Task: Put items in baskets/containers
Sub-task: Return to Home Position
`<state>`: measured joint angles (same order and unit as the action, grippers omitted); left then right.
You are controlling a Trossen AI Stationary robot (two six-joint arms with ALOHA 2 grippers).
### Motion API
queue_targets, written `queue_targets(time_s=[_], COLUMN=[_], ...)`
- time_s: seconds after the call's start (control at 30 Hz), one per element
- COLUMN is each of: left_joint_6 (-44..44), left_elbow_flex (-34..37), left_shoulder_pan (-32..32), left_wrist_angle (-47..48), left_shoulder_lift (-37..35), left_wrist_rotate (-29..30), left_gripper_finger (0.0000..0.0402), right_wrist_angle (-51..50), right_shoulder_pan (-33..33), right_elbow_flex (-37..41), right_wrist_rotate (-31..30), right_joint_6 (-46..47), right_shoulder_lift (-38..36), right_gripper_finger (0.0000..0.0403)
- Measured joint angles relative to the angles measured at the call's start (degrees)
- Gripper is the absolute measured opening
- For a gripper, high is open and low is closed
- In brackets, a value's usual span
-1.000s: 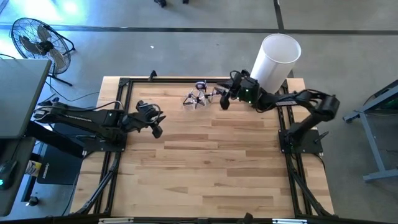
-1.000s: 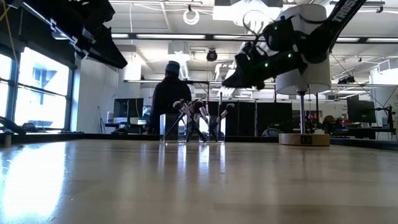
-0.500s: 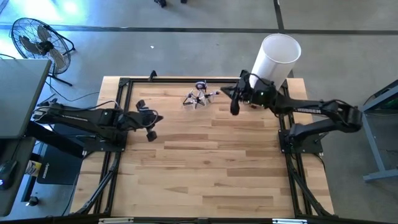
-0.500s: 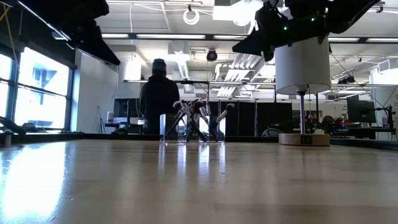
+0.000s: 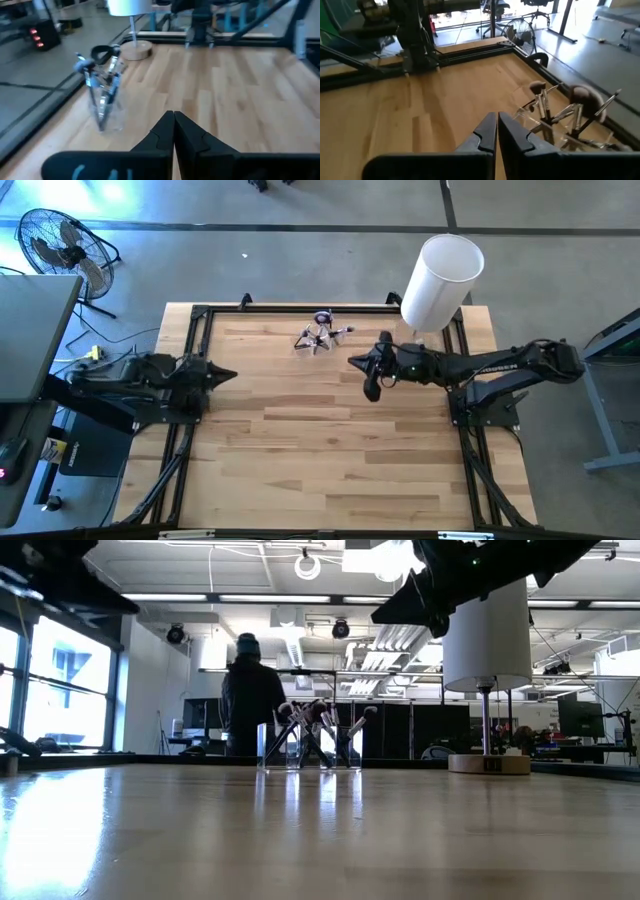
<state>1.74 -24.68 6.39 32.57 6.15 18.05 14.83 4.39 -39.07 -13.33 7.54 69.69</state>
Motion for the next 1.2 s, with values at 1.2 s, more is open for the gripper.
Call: queue_targets(time_s=[1.2], left_joint_6=[-1.47], left_elbow_flex=[23.84], left_shoulder_pan=[0.0], left_wrist_angle=[-34.75], left_shoulder_lift=[-5.16], left_wrist_rotate=[-7.46], left_gripper_finger=[0.0001], right_wrist_angle=[-6.54], right_shoulder_pan=[1.39], right_elbow_flex=[16.94], right_wrist_rotate=[17.53], right_joint_6=[2.92], right_shoulder_lift=[-16.82], right_gripper_finger=[0.0])
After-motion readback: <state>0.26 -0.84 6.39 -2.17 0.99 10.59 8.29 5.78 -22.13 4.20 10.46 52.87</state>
